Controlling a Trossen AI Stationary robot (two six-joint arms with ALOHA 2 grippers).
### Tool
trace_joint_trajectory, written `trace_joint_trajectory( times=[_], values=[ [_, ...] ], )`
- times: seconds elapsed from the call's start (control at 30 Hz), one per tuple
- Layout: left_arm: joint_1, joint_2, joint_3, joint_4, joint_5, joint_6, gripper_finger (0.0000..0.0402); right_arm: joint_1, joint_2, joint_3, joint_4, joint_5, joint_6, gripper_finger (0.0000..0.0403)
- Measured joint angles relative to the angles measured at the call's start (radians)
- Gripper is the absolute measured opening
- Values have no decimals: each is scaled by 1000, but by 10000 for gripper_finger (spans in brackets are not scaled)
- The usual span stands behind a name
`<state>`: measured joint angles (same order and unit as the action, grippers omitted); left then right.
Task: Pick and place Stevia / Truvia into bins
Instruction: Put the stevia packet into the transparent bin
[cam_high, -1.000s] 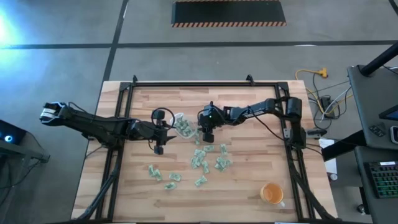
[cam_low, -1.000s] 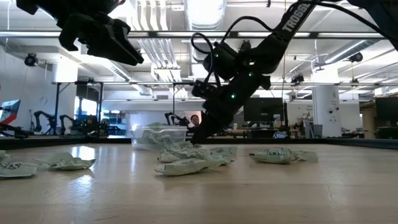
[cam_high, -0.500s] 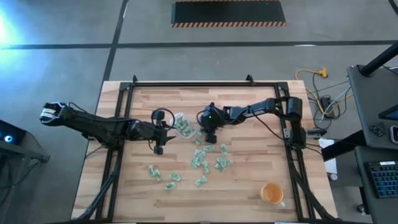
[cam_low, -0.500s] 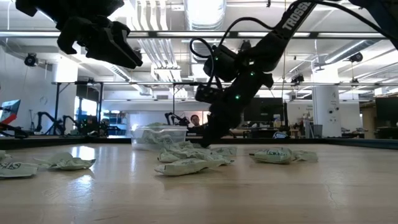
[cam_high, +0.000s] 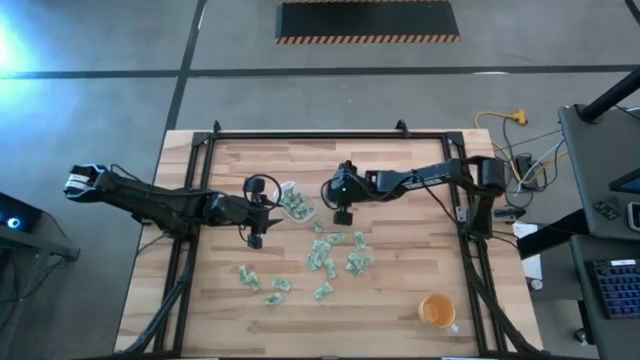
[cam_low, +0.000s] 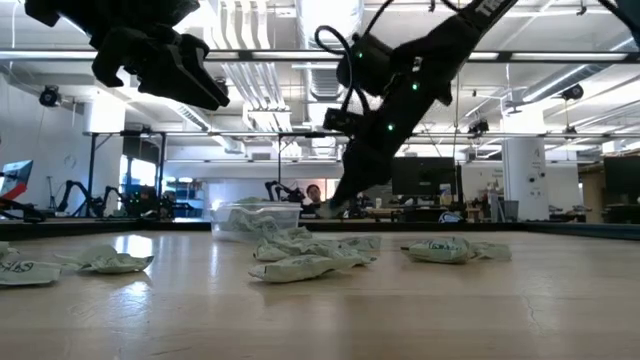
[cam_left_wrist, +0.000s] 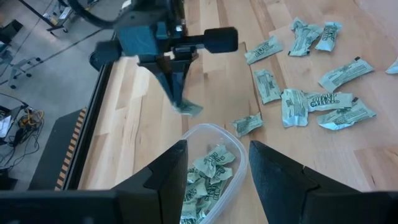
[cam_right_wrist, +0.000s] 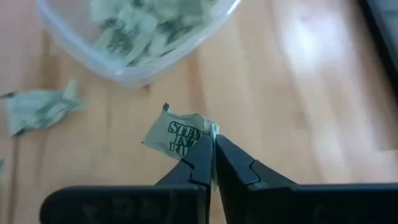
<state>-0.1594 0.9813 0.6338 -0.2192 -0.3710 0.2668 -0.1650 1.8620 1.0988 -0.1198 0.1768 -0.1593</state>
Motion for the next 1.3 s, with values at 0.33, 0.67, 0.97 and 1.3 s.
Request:
trace_joint_trajectory(
  times=[0.33,0.67,0.97,1.3],
  values=[
    [0,0,0,0,0,0,156,61,-6,-3,240,163,-79,9],
    [0,0,-1,0,0,-37,156,66,6,-8,393,1,-120,9],
    [-1,0,-1,0,0,-79,156,55,15,-10,456,-111,-125,9],
    [-1,0,-2,-10,0,-81,156,39,146,96,426,-125,-118,9]
  ],
)
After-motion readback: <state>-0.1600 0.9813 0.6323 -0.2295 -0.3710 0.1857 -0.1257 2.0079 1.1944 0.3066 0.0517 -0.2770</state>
